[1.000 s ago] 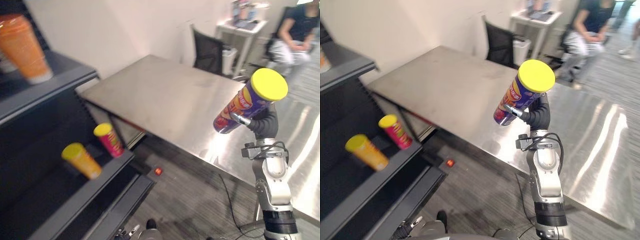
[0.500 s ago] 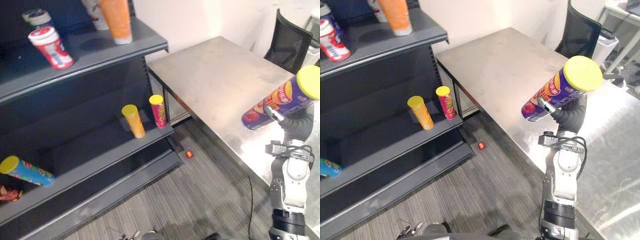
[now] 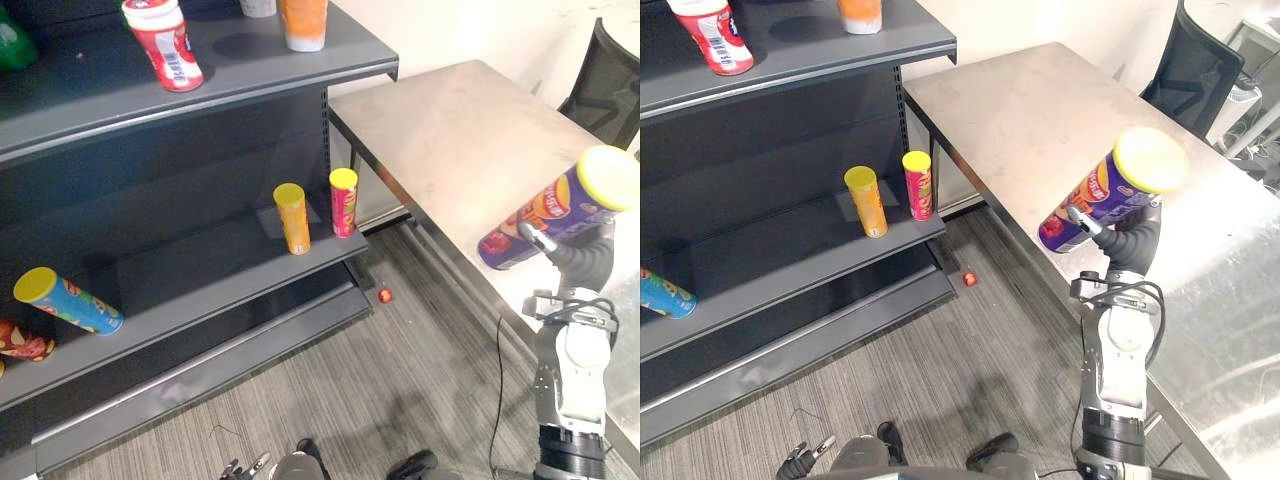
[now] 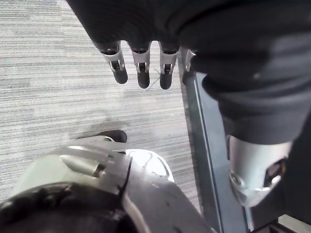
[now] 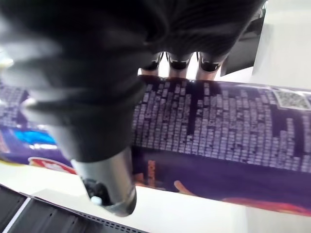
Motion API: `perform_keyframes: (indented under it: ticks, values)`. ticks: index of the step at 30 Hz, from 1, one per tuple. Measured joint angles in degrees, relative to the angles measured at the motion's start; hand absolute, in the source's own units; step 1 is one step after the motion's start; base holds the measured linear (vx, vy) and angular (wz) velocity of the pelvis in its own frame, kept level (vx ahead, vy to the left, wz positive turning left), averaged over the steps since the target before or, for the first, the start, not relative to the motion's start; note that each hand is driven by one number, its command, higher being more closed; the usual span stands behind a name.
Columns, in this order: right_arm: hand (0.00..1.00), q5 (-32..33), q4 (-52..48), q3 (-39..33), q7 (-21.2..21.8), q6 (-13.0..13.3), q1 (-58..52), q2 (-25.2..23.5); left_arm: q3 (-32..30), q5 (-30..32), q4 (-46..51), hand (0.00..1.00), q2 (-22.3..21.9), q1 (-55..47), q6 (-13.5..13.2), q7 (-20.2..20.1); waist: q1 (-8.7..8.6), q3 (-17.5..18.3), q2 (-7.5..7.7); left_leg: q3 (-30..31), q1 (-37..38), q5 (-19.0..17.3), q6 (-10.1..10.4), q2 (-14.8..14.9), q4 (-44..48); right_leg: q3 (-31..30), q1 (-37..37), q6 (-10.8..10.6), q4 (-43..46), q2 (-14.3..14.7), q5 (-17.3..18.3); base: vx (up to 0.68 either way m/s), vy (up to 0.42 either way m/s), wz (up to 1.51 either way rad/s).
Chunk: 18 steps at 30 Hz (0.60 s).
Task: Put the gum and the chips on the shelf.
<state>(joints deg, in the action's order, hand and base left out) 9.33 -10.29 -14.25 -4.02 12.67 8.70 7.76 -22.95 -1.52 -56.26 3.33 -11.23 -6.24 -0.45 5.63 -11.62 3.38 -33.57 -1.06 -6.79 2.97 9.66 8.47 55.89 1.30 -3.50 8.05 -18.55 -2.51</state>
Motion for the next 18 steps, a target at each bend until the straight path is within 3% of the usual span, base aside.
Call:
perform_keyframes:
  ticks: [3, 4, 6, 7, 8, 9, 10, 11, 15, 18]
  values:
    - [1.0, 0.0, 0.2, 3.8, 0.0, 0.0, 1.1, 0.1, 0.1, -0.7, 2.0, 0.0, -0.6, 0.3, -0.3, -0.1, 1.39, -0.8, -0.2, 1.7, -3.8, -3.5, -0.2, 3.5, 8.0, 0.1, 0.1, 0.1, 0.2, 1.0, -0.1, 0.02, 0.06, 0.14]
    - [1.0, -0.1, 0.2, 6.1, 0.7, 0.0, 1.6, 0.1, 0.3, -0.7, 2.2, 0.0, -0.7, 0.4, -0.5, -0.1, 2.61, -1.1, -0.11, 2.4, -4.6, -4.6, -0.4, 4.1, 9.7, 0.1, 0.3, 0.5, 0.7, 1.0, -0.4, -0.01, 0.077, 0.14]
    - [1.0, -0.5, 0.2, 8.5, 1.6, -0.1, 1.7, 0.1, 0.8, -0.7, 2.2, 0.0, -0.8, 0.5, -0.6, -0.2, 2.6, -1.3, -0.34, 3.9, -4.8, -5.1, -0.7, 3.5, 9.4, -0.2, 0.2, 0.4, 4.1, -0.9, -1.3, 0.0, 0.133, 0.48]
    - [1.0, -0.5, 0.2, 10.2, 2.1, -0.3, 1.7, 0.2, 1.2, -0.7, 2.2, 0.0, -0.7, 0.4, -0.7, -0.1, 2.43, -1.4, -0.57, 5.8, -4.6, -5.3, -1.3, 2.3, 8.5, -2.9, -0.4, 1.6, 9.0, -3.3, -2.3, 0.01, 0.239, 0.99]
    - [1.0, -0.6, 0.1, 11.4, 2.3, -0.3, 1.8, 0.4, 1.9, -0.7, 2.5, 0.0, -0.7, 0.5, -0.7, 0.0, 2.25, -1.6, -1.09, 8.8, -4.4, -5.1, -2.7, 0.4, 7.3, -10.4, -3.1, 5.2, 16.2, -5.8, -4.7, 0.01, 0.27, 1.05]
    - [1.0, -0.6, 0.0, 11.7, 2.5, -0.3, 1.9, 0.3, 2.5, -0.7, 2.9, 0.0, -0.4, 0.5, -0.7, 0.1, 2.17, -1.8, -1.53, 10.8, -4.0, -4.7, -3.1, -0.2, 7.0, -17.3, -5.6, 7.2, 20.1, -6.0, -6.5, 0.07, 0.283, 1.22]
    - [1.0, -0.6, 0.0, 12.5, 2.9, -0.3, 1.9, 0.0, 3.7, -0.7, 3.0, 0.0, 0.3, 0.7, -0.9, 0.2, 2.11, -2.3, -2.27, 14.0, -4.1, -3.7, -3.6, -0.6, 5.7, -30.9, -9.1, 2.7, 21.2, -2.4, -2.0, 0.1, 0.2, 1.36]
    - [1.0, -0.6, -0.2, 13.4, 3.5, -0.3, 2.0, 0.0, 4.1, -0.7, 2.6, 0.0, 1.3, 1.2, -0.9, 0.4, 2.04, -2.2, -1.93, 17.0, -3.9, -2.3, -4.4, -2.1, 3.4, -39.5, -10.5, 0.8, 19.7, 1.5, 2.0, 0.11, 0.149, 1.45]
    - [1.0, -2.1, -0.8, 15.8, 4.3, -0.3, 2.1, -1.6, 3.9, -2.8, 0.2, 0.0, 1.9, 2.1, -0.8, 1.7, 0.9, -1.9, -1.07, 23.7, -2.0, 0.3, -4.7, -7.9, -0.7, -48.3, -11.2, -0.9, 13.0, 6.7, 4.8, 0.17, 0.037, 1.39]
    - [1.0, -2.1, -1.8, 16.8, 4.4, -0.3, -0.1, -3.2, 3.9, -2.8, -0.8, 0.0, 1.7, 2.1, -0.8, 1.9, 0.81, -1.7, -0.59, 23.4, -1.1, 0.0, -4.1, -9.7, -0.1, -49.8, -10.5, -1.7, 7.8, 7.3, 3.8, 0.15, -0.033, 0.59]
